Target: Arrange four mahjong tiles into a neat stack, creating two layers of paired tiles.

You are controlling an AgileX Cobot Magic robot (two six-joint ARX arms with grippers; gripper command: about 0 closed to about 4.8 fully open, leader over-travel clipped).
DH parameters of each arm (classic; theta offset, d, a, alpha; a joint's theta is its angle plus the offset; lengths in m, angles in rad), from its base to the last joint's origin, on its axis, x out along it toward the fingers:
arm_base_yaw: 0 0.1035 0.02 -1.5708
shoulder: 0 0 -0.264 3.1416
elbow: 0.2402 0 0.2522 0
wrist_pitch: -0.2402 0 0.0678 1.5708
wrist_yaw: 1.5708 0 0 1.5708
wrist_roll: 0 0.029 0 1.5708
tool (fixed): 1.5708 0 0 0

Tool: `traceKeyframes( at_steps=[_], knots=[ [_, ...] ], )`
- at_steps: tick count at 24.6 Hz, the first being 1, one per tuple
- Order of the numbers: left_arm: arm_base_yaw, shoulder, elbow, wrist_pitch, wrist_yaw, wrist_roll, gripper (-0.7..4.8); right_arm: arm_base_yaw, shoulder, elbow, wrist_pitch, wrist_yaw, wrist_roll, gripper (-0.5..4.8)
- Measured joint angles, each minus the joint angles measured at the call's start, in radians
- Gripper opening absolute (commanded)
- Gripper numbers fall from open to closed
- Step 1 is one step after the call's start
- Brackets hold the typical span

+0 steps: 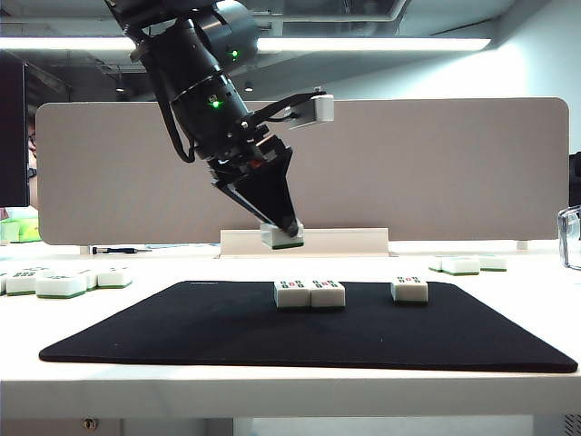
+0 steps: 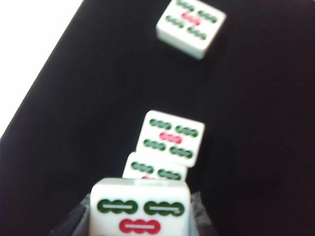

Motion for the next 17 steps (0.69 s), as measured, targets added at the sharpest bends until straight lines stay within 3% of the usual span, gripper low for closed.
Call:
traceKeyframes(
  at_steps=[6,17],
  knots=[
    [0.001,0.036,0.001,0.022,0.04,0.117,2.04,0.0,0.0,0.0,0.0,0.0,0.0,-0.01],
    [0.001,0.087,0.001,0.034,0.039,0.121,2.04,0.0,0.0,-0.001,0.0,0.0,0.0,-0.01]
  ],
)
